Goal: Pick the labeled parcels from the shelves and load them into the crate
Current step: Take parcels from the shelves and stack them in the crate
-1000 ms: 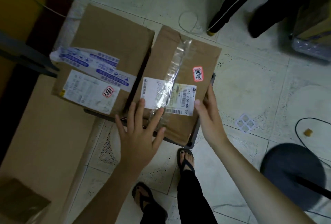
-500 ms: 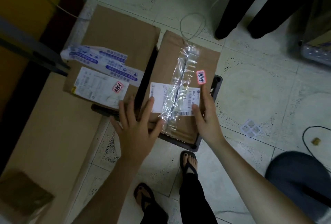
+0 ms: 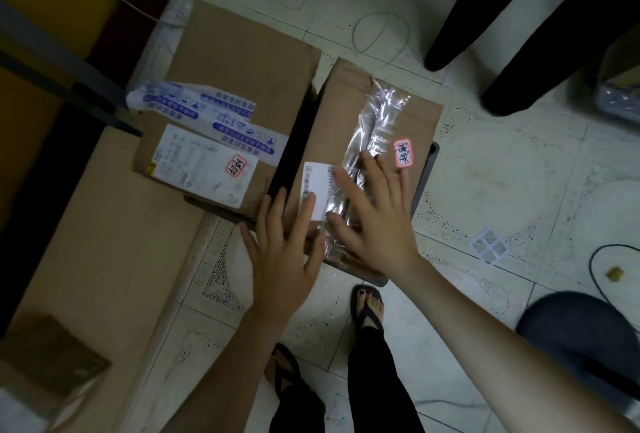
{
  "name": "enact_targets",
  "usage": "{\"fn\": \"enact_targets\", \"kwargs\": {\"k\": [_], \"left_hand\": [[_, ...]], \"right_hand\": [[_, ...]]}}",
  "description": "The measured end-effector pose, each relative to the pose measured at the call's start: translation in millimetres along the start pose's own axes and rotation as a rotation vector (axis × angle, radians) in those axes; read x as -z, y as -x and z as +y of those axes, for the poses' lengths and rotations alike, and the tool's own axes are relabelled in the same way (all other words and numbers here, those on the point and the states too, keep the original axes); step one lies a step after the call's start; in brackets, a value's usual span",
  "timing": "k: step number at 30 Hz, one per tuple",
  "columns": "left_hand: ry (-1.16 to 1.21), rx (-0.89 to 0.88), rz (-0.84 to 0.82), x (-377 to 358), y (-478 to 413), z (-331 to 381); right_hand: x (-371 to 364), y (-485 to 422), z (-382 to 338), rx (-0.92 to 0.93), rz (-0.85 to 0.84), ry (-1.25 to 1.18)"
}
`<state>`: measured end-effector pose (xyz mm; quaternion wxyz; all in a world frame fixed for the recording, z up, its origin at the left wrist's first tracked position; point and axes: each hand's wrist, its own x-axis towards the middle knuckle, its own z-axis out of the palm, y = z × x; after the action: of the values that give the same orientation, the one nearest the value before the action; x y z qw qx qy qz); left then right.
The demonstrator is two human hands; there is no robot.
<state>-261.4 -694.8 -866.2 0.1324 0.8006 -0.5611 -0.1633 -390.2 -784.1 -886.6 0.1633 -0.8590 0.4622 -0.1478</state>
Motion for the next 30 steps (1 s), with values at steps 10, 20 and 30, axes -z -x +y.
{"fn": "enact_targets", "kwargs": {"k": [10,20,30], "left_hand": [[-0.080,-0.113,0.079,-1,-11,0],[-0.082,-0.085,0.059,17,-15,0],[0.418,-0.018,-0.157,13,-10,-8]], "right_hand": [[8,2,3,0.019,-0.020,-0.065],[25,7,6,0.021,-0.120,-0.124],[33,-4,34,-0.218,0.065,-0.237]]}}
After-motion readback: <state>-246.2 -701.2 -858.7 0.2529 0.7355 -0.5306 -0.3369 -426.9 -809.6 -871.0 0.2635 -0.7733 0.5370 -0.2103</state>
